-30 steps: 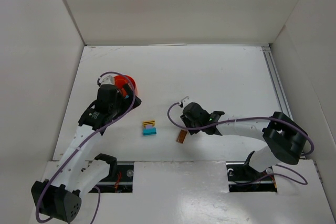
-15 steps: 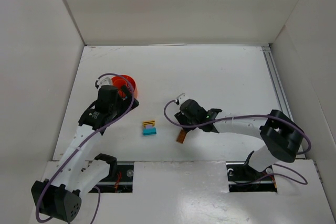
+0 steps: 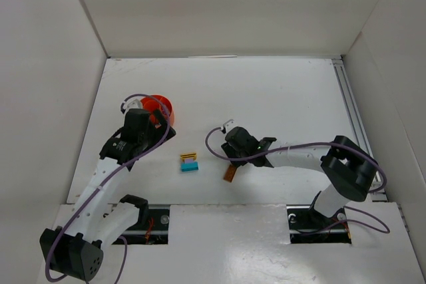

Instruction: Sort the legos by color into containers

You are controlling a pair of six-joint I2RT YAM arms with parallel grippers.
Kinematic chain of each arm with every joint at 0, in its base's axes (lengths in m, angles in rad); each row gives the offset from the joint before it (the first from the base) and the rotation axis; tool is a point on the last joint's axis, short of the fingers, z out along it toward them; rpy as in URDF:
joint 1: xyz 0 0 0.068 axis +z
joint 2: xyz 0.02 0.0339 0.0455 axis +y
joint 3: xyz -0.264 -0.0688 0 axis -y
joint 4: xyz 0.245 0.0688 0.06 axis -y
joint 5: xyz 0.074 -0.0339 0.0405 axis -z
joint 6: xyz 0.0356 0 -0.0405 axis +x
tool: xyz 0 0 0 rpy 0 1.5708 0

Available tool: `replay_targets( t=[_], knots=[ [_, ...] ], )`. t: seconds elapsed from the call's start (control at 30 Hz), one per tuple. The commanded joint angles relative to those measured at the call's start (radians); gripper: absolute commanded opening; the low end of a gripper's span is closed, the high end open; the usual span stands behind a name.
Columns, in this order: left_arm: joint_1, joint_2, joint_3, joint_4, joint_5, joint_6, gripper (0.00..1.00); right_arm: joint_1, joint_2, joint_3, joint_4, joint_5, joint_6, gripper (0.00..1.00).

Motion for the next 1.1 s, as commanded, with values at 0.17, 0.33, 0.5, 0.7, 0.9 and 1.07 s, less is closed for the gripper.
replay_targets(
  t=[0.17,0.33,0.5,0.7,0.9,1.07],
  knots=[
    [-0.004,-0.033,0.037,-0.038,-0.017,0.011,0.99,0.006,0.015,0.047,-0.005,0.064,0.145,0.49],
    [-0.004,-0.051,0.037,-0.038,0.004,0.011,0.99,0.006,0.005,0.036,0.035,0.064,0.152,0.31],
    [-0.004,-0.062,0.027,0.033,0.135,0.057,0.99,0.006,-0.077,-0.010,0.139,0.016,0.040,0.25],
    [-0.004,-0.071,-0.004,0.200,0.414,0.092,0.99,0.015,-0.297,-0.128,0.318,-0.181,-0.268,0.25],
    [-0.016,-0.042,-0.076,0.451,0.775,0.072,0.99,0.016,-0.411,-0.137,0.380,-0.530,-0.485,0.26],
    [-0.126,-0.022,-0.059,0.510,0.750,0.046,0.99,0.016,-0.445,-0.081,0.380,-0.669,-0.549,0.29]
  ],
)
